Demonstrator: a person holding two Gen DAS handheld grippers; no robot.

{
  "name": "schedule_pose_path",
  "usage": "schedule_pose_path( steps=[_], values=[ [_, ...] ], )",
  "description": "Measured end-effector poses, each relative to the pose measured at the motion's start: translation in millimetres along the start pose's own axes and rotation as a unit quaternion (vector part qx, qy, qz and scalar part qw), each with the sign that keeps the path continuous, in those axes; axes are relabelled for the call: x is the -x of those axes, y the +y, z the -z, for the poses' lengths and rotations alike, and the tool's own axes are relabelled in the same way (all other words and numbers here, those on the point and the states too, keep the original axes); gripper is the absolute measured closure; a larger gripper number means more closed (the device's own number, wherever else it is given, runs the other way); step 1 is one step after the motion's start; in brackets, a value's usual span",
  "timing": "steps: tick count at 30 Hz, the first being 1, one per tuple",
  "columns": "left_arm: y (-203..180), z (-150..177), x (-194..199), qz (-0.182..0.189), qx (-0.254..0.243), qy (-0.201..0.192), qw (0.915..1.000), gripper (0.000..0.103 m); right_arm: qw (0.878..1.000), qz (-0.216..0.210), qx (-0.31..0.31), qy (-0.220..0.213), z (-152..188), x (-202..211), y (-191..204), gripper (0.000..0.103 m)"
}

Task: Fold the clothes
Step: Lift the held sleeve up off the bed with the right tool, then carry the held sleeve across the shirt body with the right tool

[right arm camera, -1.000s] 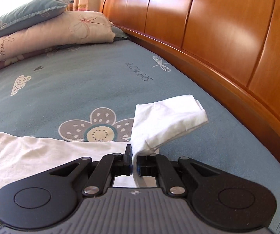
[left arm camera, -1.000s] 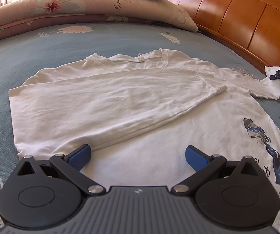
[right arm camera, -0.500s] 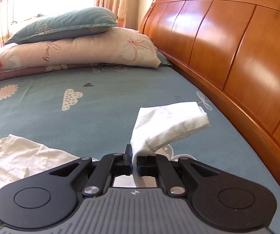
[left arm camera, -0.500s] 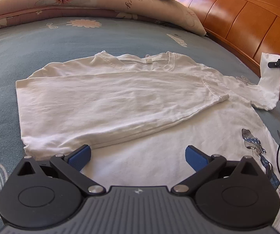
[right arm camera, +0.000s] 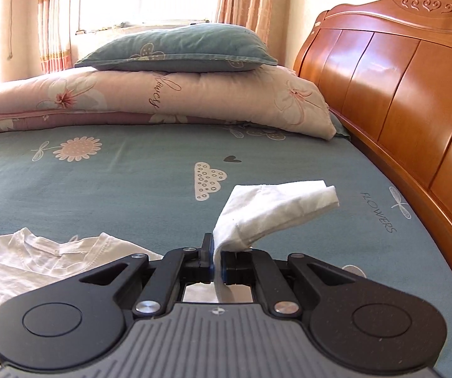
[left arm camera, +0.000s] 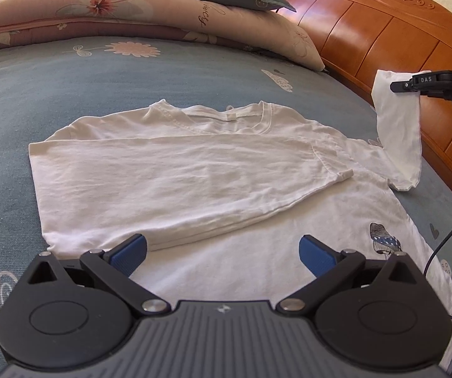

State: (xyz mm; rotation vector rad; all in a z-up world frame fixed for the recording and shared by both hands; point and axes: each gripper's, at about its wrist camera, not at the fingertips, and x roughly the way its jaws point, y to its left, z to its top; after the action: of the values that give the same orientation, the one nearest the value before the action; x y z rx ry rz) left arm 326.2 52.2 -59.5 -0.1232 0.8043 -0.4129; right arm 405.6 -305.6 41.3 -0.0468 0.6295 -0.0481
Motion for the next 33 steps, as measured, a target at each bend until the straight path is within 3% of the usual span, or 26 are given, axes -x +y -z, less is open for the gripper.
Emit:
schedule_pose_path(
  steps=[16, 21, 33],
  values=[
    [18, -7, 12, 0.001, 0.043, -0.006, 0.9991, 0.001, 0.995, -0.068, 0.072, 0.005, -20, -4, 102, 0.098],
    [25, -8, 16, 0.001, 0.053, 0.000, 0.9986, 0.001, 0.993, -0.090, 0.074, 0.012, -12, -11, 128, 0.098],
    [39, -11, 25, -0.018, 0.077, -0.007, 0.9968, 0.001, 0.982, -0.113, 0.149, 0.016, 19, -17, 204, 0.098]
  ],
)
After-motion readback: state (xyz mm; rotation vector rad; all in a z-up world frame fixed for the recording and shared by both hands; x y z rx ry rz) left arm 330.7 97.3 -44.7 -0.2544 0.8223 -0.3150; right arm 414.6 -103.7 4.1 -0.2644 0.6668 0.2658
